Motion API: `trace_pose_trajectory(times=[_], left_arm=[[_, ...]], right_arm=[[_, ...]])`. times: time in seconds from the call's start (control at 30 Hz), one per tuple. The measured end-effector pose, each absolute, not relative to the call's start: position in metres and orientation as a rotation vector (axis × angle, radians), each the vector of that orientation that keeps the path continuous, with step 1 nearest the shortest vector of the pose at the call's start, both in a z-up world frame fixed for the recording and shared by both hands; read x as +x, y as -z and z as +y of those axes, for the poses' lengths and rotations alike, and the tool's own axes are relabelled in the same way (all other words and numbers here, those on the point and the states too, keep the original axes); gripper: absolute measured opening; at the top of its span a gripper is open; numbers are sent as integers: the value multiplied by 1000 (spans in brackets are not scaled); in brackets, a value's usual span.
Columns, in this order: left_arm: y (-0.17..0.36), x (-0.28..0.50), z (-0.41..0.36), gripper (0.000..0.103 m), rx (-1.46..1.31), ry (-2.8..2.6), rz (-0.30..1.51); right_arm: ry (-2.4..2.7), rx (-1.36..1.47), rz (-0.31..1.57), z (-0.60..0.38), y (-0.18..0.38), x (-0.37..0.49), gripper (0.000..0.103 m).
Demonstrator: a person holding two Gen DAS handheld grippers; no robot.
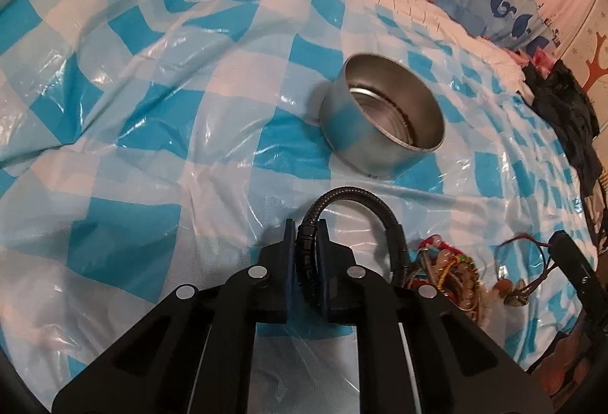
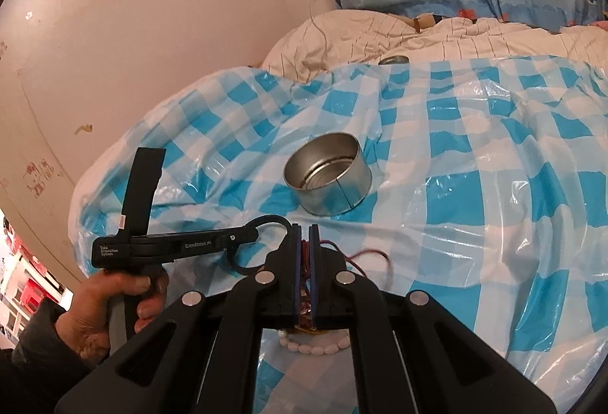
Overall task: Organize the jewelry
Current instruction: 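Lift the black bracelet with the left gripper and carry it over the silver tin, then open the left gripper to drop the bracelet into the tin, then withdraw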
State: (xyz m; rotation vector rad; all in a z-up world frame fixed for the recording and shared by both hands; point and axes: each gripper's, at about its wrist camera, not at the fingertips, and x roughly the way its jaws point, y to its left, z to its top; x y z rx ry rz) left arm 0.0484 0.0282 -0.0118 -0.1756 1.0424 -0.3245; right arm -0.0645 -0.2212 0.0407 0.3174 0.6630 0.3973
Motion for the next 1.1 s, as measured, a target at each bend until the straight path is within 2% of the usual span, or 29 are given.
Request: trace_pose_trajectory(times=[0.33, 0.83, 0.87, 0.93, 1.0, 1.1], left_arm=[[-21, 50, 40, 9, -295, 412, 975], [-28, 125, -10, 10, -357, 395, 934], [-26, 130, -11, 12, -356, 379, 942], [-17, 137, -5, 24, -382, 351, 985], [-12, 139, 5, 25, -429, 355, 1011], [-19, 131, 21, 44, -424, 289, 975]], right_arm=[[-409, 378, 640, -241, -44, -54, 4], [-448, 329, 573, -214, -79, 17, 4], [-452, 326, 575, -211, -80, 25, 4], [-459, 317, 580, -204, -79, 39, 4], [-463, 296, 597, -193, -73, 55, 4], [-461, 242, 708, -175, -50, 81, 5]])
